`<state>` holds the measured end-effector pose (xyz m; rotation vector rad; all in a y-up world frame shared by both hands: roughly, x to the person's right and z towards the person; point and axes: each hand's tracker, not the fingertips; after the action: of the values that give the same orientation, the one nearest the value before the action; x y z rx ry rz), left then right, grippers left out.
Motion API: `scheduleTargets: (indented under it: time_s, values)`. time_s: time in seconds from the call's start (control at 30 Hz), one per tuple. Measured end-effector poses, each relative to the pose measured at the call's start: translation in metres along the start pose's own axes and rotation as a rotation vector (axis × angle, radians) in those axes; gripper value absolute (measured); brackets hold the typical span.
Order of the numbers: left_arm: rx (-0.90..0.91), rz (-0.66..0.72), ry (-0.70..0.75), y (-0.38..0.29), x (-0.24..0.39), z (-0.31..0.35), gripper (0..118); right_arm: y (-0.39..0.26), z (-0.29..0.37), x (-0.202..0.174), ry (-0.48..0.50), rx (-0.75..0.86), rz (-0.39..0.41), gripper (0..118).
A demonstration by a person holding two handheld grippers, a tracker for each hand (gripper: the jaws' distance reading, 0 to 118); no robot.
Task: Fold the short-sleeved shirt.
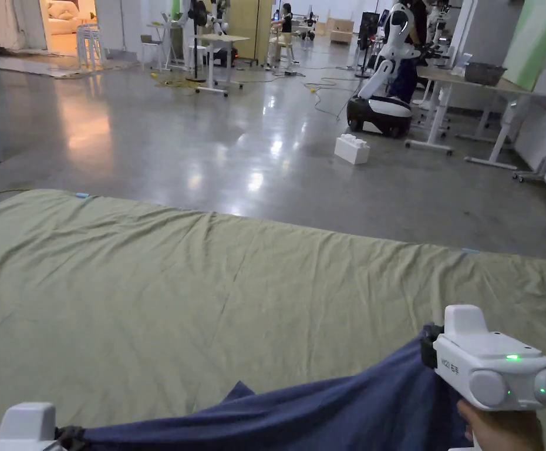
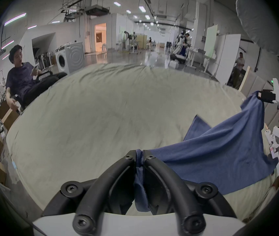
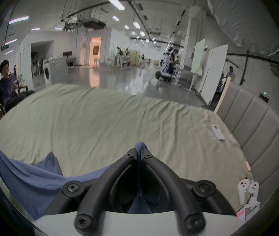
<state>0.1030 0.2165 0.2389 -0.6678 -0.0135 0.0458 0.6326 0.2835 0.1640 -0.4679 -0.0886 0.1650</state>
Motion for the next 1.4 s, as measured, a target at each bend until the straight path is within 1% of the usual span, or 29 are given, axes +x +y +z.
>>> scheduleTargets:
  time_s: [0.2,0.27,0.37,0.4,0.47,0.53,0.57,0.63,0.87,1.0,1.07,1.13,1.17,1.2,1.3,1.4]
  values:
    - [0.143,-0.031,-0.053,0.077,0.027,0.023,7,0.05,0.076,0.048,-0.079,0.161,-0.056,4]
    - [0.191,-0.056,-0.072,0.107,0.041,0.032,7,0.067,0.098,0.063,-0.125,0.206,-0.08,4]
    - [0.257,-0.085,-0.099,0.153,0.062,0.045,7,0.094,0.127,0.084,-0.173,0.299,-0.068,4]
    - [0.283,-0.107,-0.111,0.168,0.07,0.05,7,0.101,0.135,0.092,-0.177,0.298,-0.094,4]
    - [0.317,-0.127,-0.108,0.197,0.083,0.057,7,0.117,0.147,0.104,-0.213,0.321,-0.102,4]
    - [0.341,-0.125,-0.121,0.225,0.092,0.063,7,0.13,0.156,0.116,-0.221,0.338,-0.128,4]
    - [0.352,-0.12,-0.124,0.239,0.097,0.066,7,0.138,0.16,0.121,-0.234,0.343,-0.133,4]
    - [0.369,-0.107,-0.138,0.266,0.104,0.073,7,0.152,0.167,0.125,-0.26,0.37,-0.115,4]
    - [0.404,-0.123,-0.137,0.336,0.121,0.076,7,0.194,0.162,0.134,-0.292,0.392,-0.107,4]
    - [0.406,-0.12,-0.108,0.364,0.121,0.063,7,0.22,0.142,0.133,-0.29,0.4,-0.119,4]
    - [0.407,-0.109,-0.098,0.378,0.119,0.053,7,0.235,0.13,0.133,-0.279,0.403,-0.14,4]
    - [0.411,-0.102,-0.091,0.391,0.119,0.046,7,0.251,0.118,0.13,-0.292,0.413,-0.121,4]
    - [0.412,-0.102,-0.087,0.399,0.119,0.042,7,0.26,0.112,0.128,-0.304,0.429,-0.09,4]
    - [0.418,-0.101,-0.084,0.405,0.119,0.038,7,0.266,0.106,0.128,-0.299,0.423,-0.103,4]
    - [0.427,-0.098,-0.072,0.425,0.12,0.027,7,0.287,0.088,0.129,-0.309,0.44,-0.107,4]
    - [0.438,-0.087,-0.07,0.442,0.121,0.018,7,0.305,0.077,0.127,-0.329,0.466,-0.085,4]
